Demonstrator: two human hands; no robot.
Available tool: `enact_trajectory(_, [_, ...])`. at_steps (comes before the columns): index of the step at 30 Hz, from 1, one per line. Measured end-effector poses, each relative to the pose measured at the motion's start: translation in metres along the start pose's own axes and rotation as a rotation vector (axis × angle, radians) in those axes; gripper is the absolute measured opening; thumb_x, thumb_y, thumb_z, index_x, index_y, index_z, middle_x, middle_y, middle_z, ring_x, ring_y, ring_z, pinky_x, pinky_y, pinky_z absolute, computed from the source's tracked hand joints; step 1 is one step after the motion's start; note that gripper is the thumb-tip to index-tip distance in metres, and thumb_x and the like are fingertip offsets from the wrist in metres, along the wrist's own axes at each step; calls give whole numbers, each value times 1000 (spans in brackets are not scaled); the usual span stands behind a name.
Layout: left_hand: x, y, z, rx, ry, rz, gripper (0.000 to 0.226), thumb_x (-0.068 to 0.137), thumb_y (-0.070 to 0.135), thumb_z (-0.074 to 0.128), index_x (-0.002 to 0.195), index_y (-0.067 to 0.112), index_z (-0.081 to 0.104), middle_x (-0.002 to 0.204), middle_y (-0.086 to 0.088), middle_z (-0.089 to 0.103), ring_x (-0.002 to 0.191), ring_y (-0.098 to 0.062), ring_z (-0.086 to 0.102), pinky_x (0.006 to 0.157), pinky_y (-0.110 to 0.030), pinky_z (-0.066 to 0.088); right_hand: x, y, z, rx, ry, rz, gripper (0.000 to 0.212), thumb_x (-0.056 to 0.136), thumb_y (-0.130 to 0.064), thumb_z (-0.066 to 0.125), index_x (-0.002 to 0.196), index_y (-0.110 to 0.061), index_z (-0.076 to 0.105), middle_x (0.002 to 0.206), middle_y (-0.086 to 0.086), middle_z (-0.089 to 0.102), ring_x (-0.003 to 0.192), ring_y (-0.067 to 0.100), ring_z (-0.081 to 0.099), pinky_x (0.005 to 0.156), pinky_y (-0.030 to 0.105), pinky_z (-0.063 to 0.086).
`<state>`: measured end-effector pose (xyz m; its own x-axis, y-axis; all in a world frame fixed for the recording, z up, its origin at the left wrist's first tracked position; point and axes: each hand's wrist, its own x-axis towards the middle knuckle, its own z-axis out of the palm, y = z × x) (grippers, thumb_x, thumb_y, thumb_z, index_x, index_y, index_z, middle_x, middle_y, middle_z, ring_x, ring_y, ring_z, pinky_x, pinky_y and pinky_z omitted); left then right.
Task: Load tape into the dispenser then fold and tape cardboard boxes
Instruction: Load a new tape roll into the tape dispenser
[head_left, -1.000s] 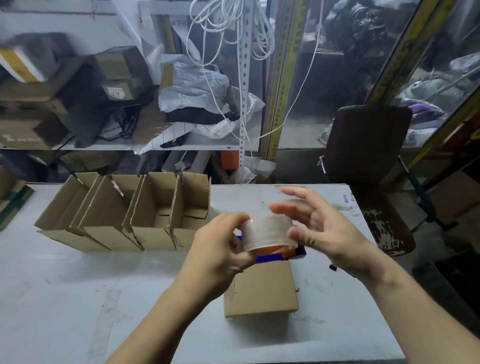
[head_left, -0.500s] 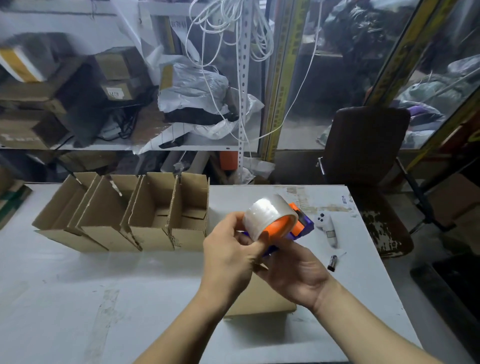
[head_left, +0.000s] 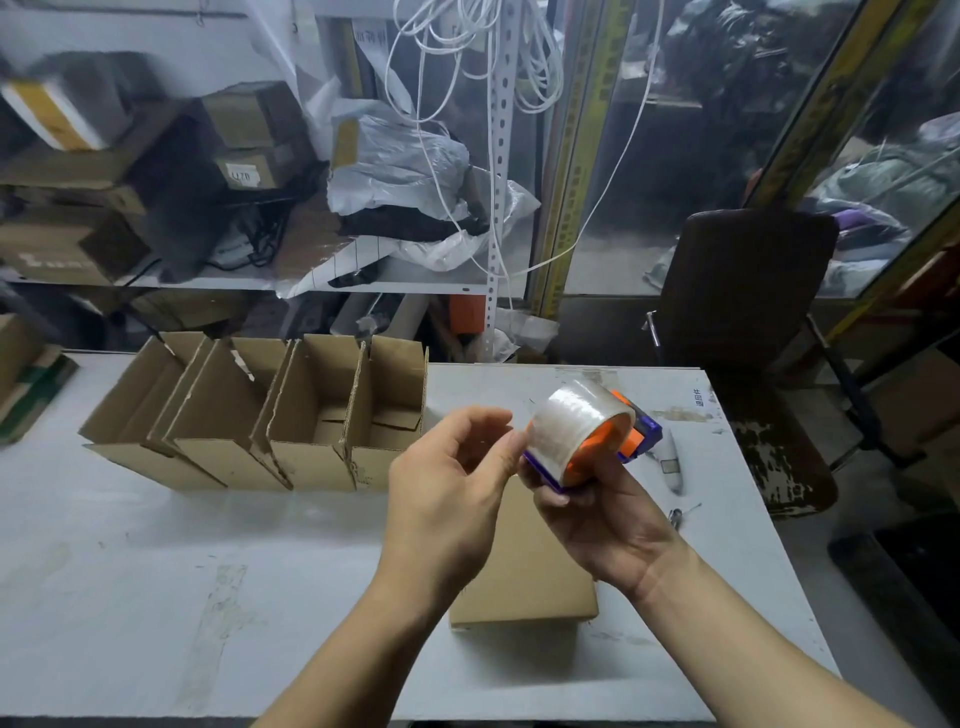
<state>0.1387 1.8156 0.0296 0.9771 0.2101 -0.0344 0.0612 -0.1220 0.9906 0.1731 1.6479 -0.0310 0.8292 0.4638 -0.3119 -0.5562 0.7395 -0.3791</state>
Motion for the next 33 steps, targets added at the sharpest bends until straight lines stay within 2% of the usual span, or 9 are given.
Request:
enact_trajectory(3, [2, 2, 3, 21, -9, -14, 9, 91, 25, 81, 100, 23, 80, 88, 10, 79, 85, -8, 76, 83, -37, 64, -3, 0, 7, -122, -6, -25, 79, 45, -18, 106, 117, -8, 76, 118, 18, 69, 100, 32, 70, 55, 26, 52])
enact_trajectory(7, [2, 2, 4, 22, 12, 8, 5, 92, 19, 80, 95, 21, 83, 84, 11, 80, 80, -8, 75, 80, -31, 63, -1, 0, 7, -199, -12, -61, 67, 49, -22, 105, 110, -10, 80, 113, 17, 71, 102, 29, 69, 58, 28, 54])
enact_trajectory(11, [0, 3, 7, 0, 62, 6, 7, 91, 14, 80, 90, 20, 84, 81, 9, 79, 77, -9, 75, 78, -30, 63, 1, 1, 7, -235, 16, -93, 74, 38, -24, 108, 105, -8, 81, 108, 17, 73, 97, 29, 71, 59, 29, 56])
enact_trajectory(19, [2, 3, 6, -26, 114, -21, 7, 90, 16, 82, 88, 22, 83, 79, 9, 79, 77, -9, 77, 78, -32, 64, 6, 0, 7, -260, -2, -127, 78, 39, -23, 107, 111, -7, 79, 117, 20, 70, 102, 29, 71, 66, 31, 59])
enact_trajectory(23, [5, 2, 2, -9, 106, -54, 6, 91, 18, 81, 86, 22, 82, 78, 9, 79, 77, -8, 76, 79, -34, 65, 7, 1, 8, -255, -8, -151, 96, 39, -25, 108, 124, -5, 70, 121, 20, 70, 106, 30, 71, 75, 33, 62])
enact_trajectory(28, [11, 0, -4, 74, 41, -93, 9, 92, 24, 79, 83, 24, 80, 78, 11, 78, 80, -10, 75, 82, -42, 64, 11, 3, 4, -318, 17, -203, 84, 49, -30, 105, 122, -6, 71, 118, 20, 70, 103, 30, 71, 77, 35, 60])
enact_trajectory(33, [16, 0, -6, 162, 27, -135, 14, 93, 28, 75, 80, 22, 76, 73, 8, 75, 69, -9, 72, 74, -39, 64, 14, 5, -1, -388, 60, -245, 71, 57, -35, 102, 118, -13, 74, 112, 18, 68, 98, 29, 65, 77, 38, 52])
